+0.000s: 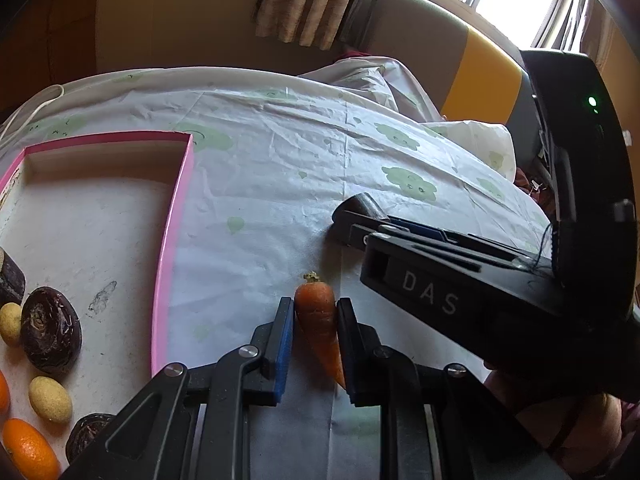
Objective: Organize fruits
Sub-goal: 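Lift the carrot with the left gripper while the right gripper grasps the second yam slice, then place the carrot in the pink tray with the left gripper while the right gripper holds the yam slice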
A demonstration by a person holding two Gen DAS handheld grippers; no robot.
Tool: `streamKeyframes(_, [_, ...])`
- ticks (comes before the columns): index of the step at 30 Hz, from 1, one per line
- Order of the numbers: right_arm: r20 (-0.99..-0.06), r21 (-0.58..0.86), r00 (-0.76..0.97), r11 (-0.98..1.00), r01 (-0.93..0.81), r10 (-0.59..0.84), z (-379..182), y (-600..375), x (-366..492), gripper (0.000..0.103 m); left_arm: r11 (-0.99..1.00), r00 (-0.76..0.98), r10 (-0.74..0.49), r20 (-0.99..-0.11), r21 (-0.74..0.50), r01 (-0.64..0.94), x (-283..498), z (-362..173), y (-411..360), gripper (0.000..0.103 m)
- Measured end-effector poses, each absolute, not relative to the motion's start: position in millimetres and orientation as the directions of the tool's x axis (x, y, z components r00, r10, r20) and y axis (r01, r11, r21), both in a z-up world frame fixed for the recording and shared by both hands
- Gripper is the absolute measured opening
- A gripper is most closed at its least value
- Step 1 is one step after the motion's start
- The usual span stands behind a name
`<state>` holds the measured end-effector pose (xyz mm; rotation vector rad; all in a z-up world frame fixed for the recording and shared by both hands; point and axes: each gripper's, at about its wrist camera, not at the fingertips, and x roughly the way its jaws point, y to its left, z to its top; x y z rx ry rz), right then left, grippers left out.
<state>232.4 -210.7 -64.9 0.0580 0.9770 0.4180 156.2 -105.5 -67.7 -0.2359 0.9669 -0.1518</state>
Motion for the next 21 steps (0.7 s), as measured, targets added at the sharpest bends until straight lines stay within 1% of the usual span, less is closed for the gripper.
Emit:
streamKeyframes(6, [-0.798, 0.219, 0.513, 0.945, -0.242, 0.316, -62, -227, 211, 0.035, 0.963, 0.549, -0.241, -0.800, -0.267, 0.035, 153, -68, -107, 0.021])
streamKeyframes(9, [-0.801, 0.222, 0.519, 0.953, -0.208, 0.299, -62, -237, 194, 0.035, 0.967, 0.550, -0.233, -0.802, -0.248, 0.047, 148, -67, -108, 0.021])
streamKeyframes(21, [-0.795, 0.264, 0.539, 0.959, -0.102, 0.277, -63, -266, 132, 0.034, 0.970, 0.593, -0.237, -0.770, -0.225, 0.096, 119, -44, -105, 0.021])
